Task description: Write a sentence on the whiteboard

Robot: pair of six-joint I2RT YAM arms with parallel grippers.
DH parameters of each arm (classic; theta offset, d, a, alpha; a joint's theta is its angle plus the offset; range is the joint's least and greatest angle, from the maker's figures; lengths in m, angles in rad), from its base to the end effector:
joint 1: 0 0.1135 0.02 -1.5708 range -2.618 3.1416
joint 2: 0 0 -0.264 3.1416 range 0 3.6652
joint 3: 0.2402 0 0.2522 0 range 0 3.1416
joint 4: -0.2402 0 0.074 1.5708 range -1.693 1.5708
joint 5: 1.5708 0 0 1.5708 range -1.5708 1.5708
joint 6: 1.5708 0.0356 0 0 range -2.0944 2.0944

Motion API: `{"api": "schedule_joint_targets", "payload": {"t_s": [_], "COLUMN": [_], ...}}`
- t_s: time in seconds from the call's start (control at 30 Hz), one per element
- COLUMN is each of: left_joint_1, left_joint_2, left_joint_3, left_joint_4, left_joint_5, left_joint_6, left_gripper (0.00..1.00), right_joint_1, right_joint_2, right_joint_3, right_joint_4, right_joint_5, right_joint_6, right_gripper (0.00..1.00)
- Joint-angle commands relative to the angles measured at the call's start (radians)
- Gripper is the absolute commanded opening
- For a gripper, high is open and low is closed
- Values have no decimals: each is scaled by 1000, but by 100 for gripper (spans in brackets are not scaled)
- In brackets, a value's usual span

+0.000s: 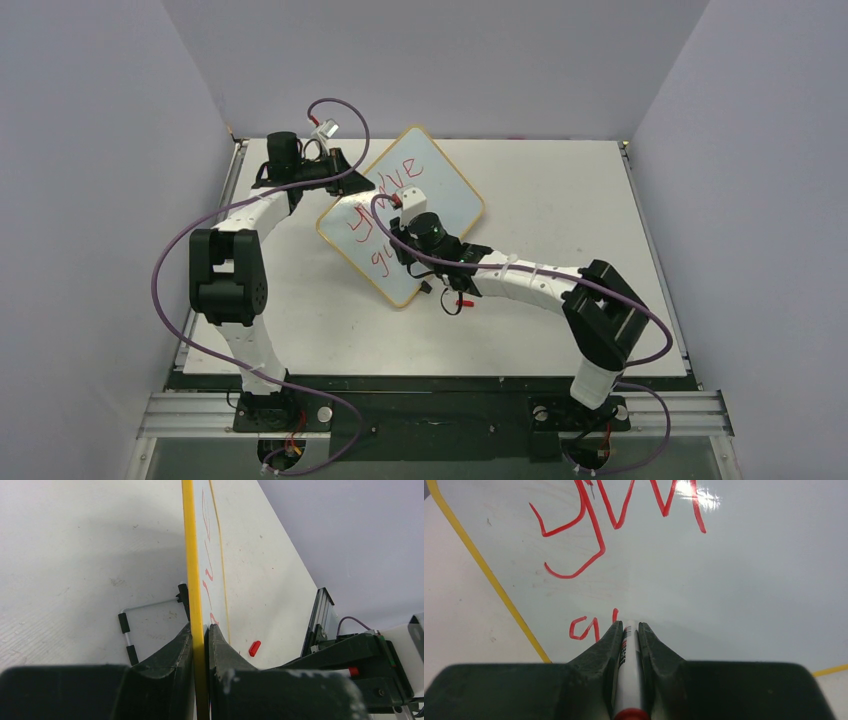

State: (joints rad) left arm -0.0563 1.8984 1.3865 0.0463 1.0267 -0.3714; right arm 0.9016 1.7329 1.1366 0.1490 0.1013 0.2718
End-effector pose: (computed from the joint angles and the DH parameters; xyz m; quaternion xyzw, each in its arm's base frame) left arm 0.4281 -0.0546 0.2543 0.1383 0.7727 -0.5055 0.3581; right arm 0.2495 0.3096 0.2388 -0.2361 0.8120 0.2588 0.4667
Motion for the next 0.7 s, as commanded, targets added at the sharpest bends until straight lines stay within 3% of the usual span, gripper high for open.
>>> {"api": "schedule_joint_targets", "payload": {"t_s": [0.0, 0.67], "left_joint_1": [-11, -11], "left_joint_2": [4, 2], "left_joint_3": [22, 20], "left_joint_4": [124, 125], "left_joint_5": [-25, -25], "left_joint_6": [106, 107], "left_gripper": [0, 0], "right_joint_1": [-6, 9], "right_joint_2": [18, 44], "right_joint_3": [73, 86], "right_joint_4": [-9, 14], "right_joint_5": [20, -18], "right_joint_6": [-16, 6], "right_gripper": [0, 0]}}
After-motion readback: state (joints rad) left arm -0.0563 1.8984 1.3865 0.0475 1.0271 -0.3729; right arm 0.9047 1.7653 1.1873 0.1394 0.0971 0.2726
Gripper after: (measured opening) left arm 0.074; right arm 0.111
